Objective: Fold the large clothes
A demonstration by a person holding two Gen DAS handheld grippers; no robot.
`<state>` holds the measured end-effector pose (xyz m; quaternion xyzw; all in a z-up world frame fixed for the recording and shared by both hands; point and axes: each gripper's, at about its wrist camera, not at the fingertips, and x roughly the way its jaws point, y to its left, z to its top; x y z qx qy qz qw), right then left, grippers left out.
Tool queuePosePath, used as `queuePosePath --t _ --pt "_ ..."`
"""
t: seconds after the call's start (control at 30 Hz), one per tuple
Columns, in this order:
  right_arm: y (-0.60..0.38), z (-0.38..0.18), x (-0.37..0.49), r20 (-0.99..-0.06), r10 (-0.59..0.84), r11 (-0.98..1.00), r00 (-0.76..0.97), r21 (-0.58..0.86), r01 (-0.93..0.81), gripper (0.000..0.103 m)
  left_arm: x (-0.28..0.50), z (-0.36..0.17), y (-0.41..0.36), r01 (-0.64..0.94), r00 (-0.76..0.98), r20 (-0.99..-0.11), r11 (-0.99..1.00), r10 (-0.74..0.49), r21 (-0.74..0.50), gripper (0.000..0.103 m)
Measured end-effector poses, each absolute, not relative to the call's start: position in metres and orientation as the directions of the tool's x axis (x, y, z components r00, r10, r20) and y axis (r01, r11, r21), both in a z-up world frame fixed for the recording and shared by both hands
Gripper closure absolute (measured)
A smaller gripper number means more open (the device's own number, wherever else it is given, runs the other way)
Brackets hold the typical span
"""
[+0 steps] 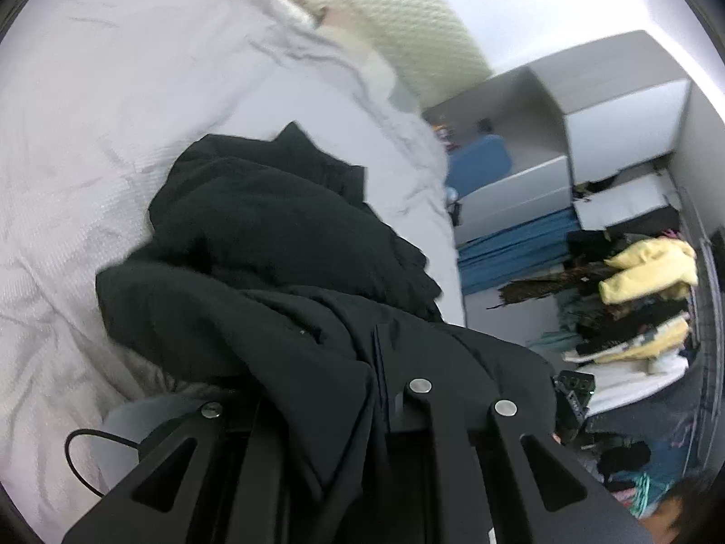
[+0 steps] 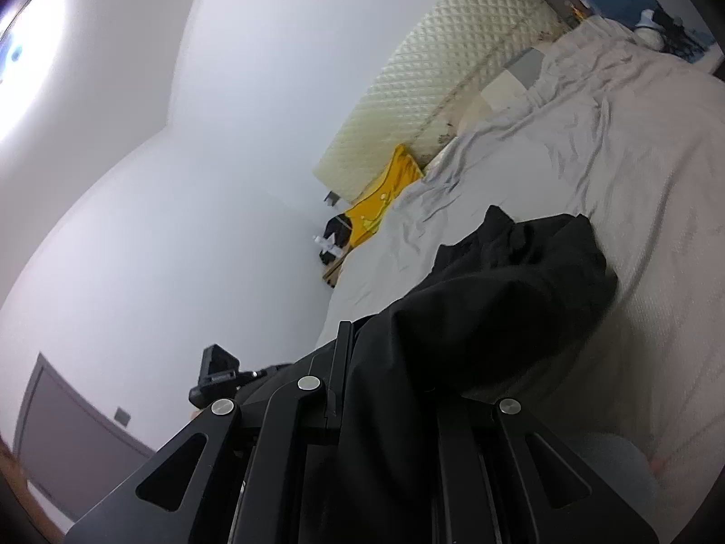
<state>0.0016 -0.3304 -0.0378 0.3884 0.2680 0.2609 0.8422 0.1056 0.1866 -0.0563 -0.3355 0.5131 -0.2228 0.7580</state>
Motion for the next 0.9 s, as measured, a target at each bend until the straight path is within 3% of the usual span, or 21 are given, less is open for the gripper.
queuePosePath --t 0.2,0.47,0.9 --pt "-0.355 -0.056 0.082 -0.287 0.609 0.533 0.740 0.838 -0.114 0.094 0.180 -0.084 0.181 -0.145 0.332 -0.685 0.683 -0.648 -0.716 0.088" --pt "-0.378 -0.086 0.192 -0.413 0.552 0.529 0.724 0.845 0.079 0.096 0.269 -0.118 0.171 -0.274 0.296 -0.751 0.700 -0.591 -0.659 0.087" --pt "-0.400 -0.154 0.297 -0.569 0.498 0.462 0.654 0.812 0.356 0.096 0.351 -0.146 0.150 -0.353 0.206 -0.858 0.782 -0.471 -0.514 0.086"
